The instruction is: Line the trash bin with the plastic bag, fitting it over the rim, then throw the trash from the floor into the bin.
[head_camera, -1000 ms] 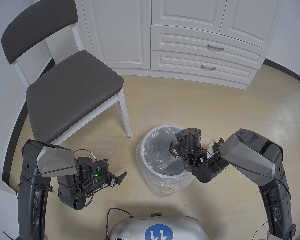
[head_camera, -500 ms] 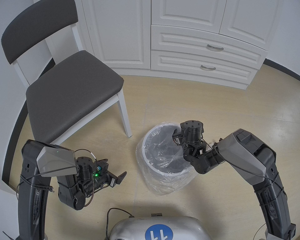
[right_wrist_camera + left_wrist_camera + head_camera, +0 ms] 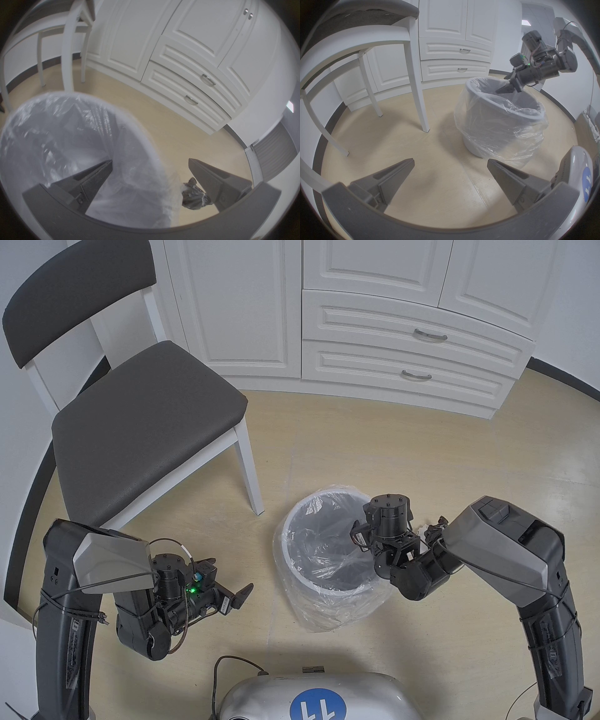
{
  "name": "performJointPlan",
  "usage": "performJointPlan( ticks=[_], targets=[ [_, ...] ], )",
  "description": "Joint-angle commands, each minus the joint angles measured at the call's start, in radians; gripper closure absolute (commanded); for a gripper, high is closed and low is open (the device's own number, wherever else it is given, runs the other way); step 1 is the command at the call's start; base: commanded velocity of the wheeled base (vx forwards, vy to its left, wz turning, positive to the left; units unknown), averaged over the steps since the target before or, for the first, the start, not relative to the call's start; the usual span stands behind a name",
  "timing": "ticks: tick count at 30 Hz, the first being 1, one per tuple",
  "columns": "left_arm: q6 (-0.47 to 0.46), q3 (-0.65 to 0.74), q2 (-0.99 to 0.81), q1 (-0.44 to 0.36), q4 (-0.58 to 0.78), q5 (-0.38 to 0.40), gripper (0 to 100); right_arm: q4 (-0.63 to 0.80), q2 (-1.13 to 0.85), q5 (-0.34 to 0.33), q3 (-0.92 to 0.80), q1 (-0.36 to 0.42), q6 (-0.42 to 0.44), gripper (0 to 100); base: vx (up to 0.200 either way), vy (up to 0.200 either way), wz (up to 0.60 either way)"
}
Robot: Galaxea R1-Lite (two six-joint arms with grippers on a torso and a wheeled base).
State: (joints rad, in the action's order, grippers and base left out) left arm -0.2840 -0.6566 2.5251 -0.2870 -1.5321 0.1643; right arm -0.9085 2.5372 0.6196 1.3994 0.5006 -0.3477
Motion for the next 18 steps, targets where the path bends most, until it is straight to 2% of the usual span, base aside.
performJointPlan(
  ticks=[1,6,18],
  targets=[
    [-0.001,0.0,0.007,-0.001,0.0,0.0,0,0.002,-0.12,-0.006,-0.145,0.007,-0.037,0,0.0,0.0,0.0],
    [-0.001,0.002,0.004,-0.001,0.0,0.0,0,-0.009,-0.069,-0.006,-0.12,-0.011,-0.037,0,0.0,0.0,0.0],
    [0.0,-0.008,0.007,0.0,0.0,-0.002,0,-0.013,0.106,0.005,0.122,-0.022,0.001,0,0.0,0.0,0.0]
  ],
)
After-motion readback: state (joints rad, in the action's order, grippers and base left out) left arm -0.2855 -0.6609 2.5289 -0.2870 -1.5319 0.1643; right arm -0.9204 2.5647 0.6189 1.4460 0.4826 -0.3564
